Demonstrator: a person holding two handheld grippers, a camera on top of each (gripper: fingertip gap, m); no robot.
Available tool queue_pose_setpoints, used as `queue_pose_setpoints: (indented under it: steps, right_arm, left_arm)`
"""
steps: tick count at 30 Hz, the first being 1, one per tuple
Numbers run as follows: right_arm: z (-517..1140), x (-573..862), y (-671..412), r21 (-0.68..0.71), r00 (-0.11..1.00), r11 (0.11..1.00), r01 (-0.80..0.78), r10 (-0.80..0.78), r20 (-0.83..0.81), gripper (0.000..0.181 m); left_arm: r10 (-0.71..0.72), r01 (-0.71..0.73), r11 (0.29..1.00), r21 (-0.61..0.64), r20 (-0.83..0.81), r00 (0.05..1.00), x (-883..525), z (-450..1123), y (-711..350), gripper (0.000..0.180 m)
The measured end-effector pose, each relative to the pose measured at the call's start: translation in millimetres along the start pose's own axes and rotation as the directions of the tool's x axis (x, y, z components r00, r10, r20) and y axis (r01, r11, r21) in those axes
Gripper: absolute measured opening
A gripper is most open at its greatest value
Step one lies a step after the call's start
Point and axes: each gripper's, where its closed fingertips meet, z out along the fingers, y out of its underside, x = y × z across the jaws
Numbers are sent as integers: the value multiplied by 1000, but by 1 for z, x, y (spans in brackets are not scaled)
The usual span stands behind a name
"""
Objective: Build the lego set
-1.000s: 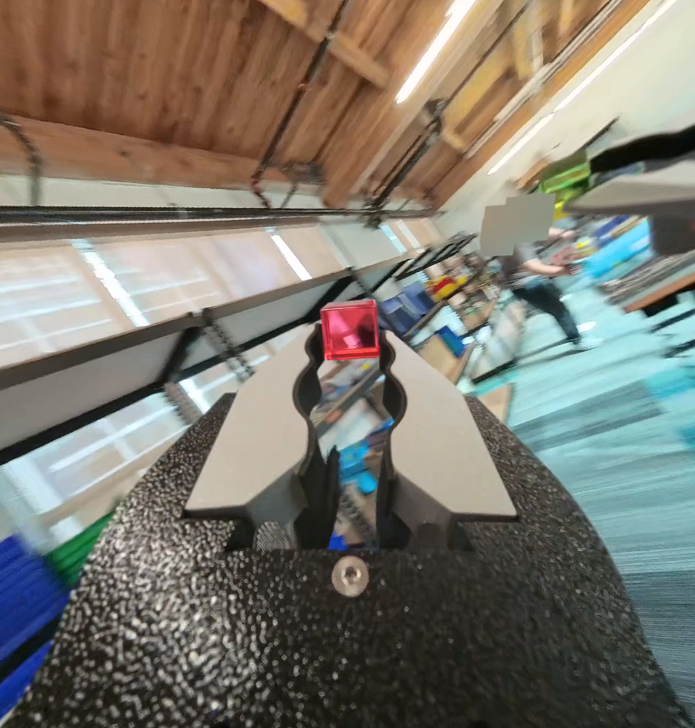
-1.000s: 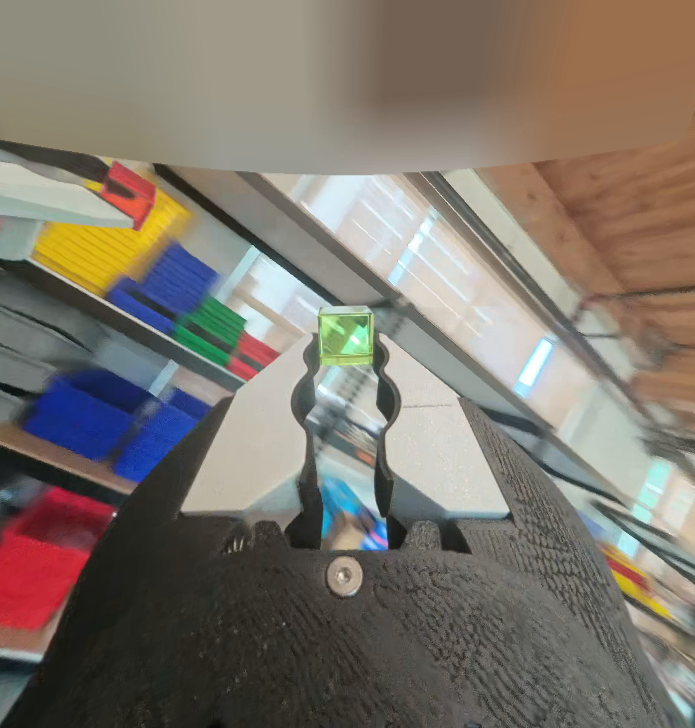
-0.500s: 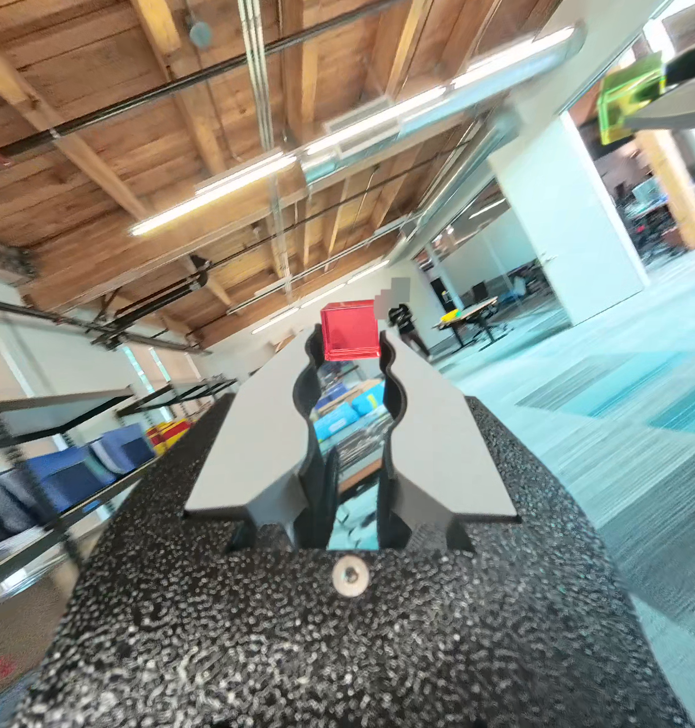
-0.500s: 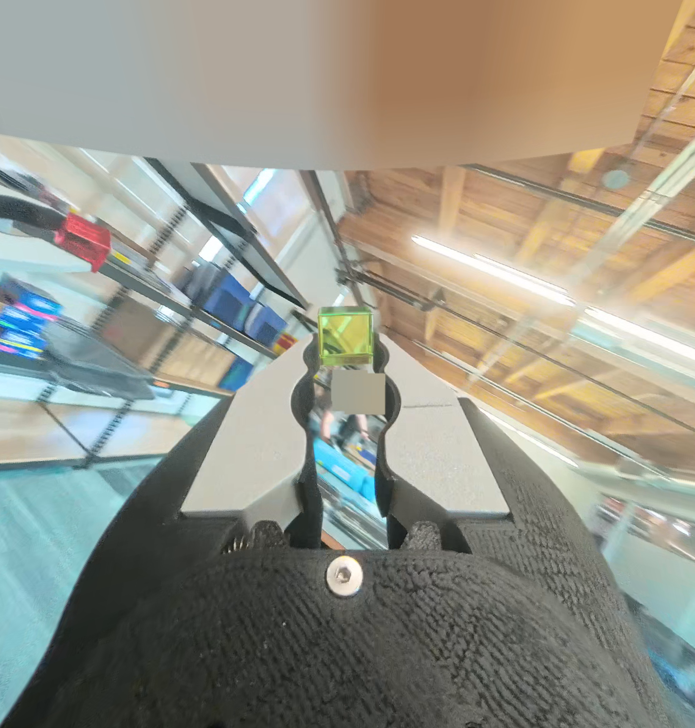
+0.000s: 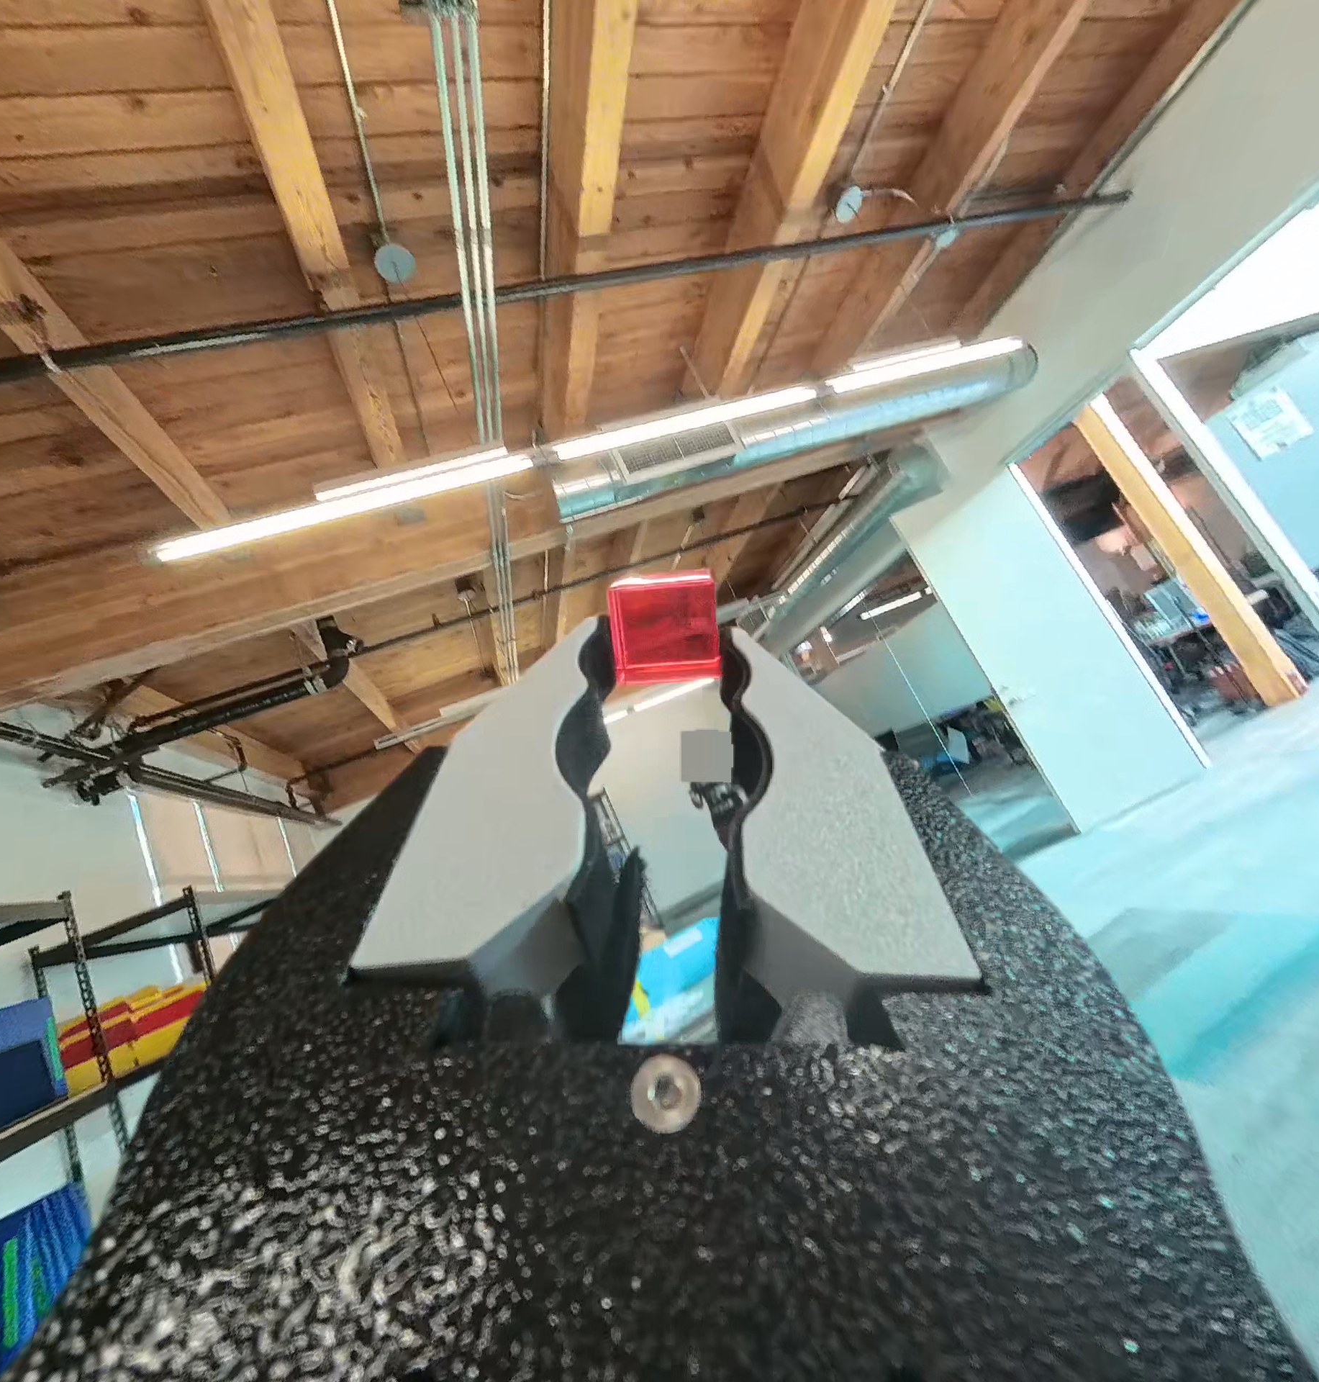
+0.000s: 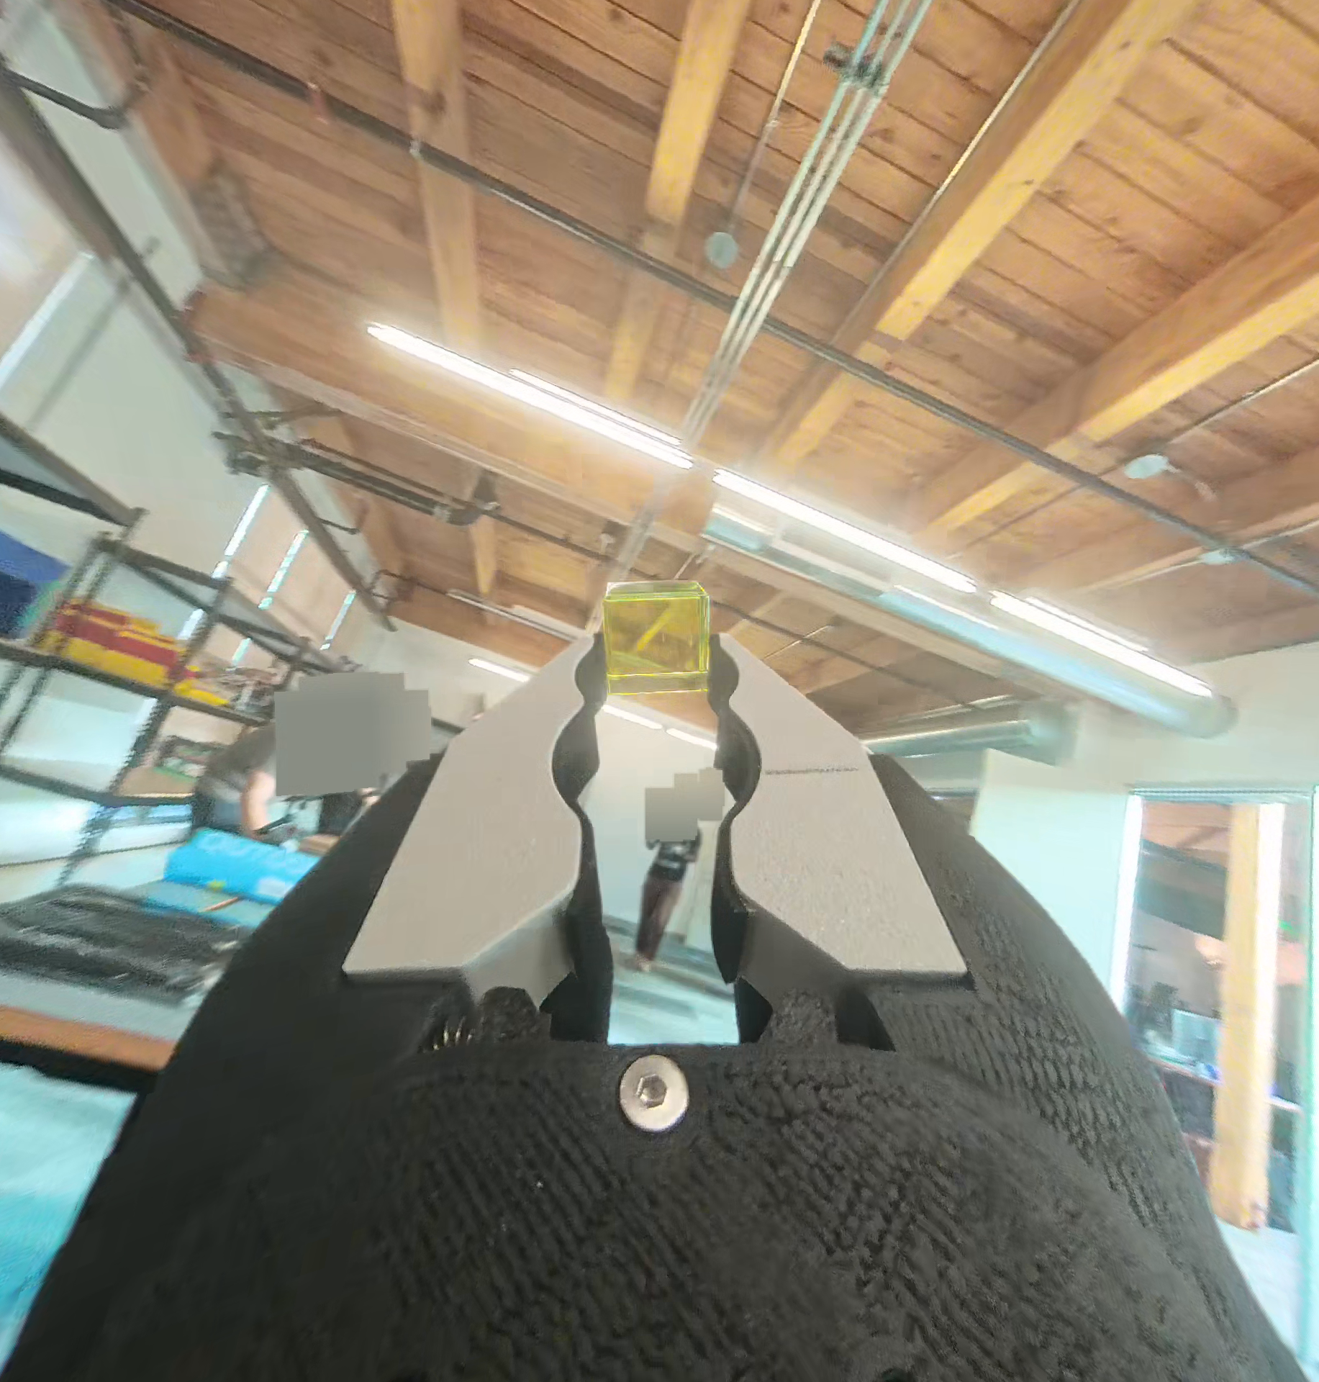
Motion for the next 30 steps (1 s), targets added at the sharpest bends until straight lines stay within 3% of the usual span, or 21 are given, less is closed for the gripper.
queue_pose_setpoints:
  steps: [7, 13, 19, 25, 30]
  right_arm:
    - [114, 58, 109, 49, 991, 993, 103, -98, -96, 25]
    - [171, 105, 236, -41, 987, 992, 117, -121, -105, 24]
    - [254, 165, 350, 55, 992, 992, 111, -107, -69, 24]
    - [363, 230, 441, 122, 999, 992, 33, -32, -12, 24]
    - [434, 245, 537, 129, 998, 991, -38, 32, 47, 25]
  left_arm:
    - [6, -7, 995, 96, 5, 1000, 38, 153, 95, 25]
    - [-47, 54, 994, 90, -77, 996, 121, 261, 176, 26]
    - [-34, 34, 993, 114, 5, 999, 185, 370, 254, 26]
    - [41, -48, 989, 142, 50, 998, 232, 494, 302, 25]
    - [80, -89, 993, 82, 107, 991, 242, 568, 378, 26]
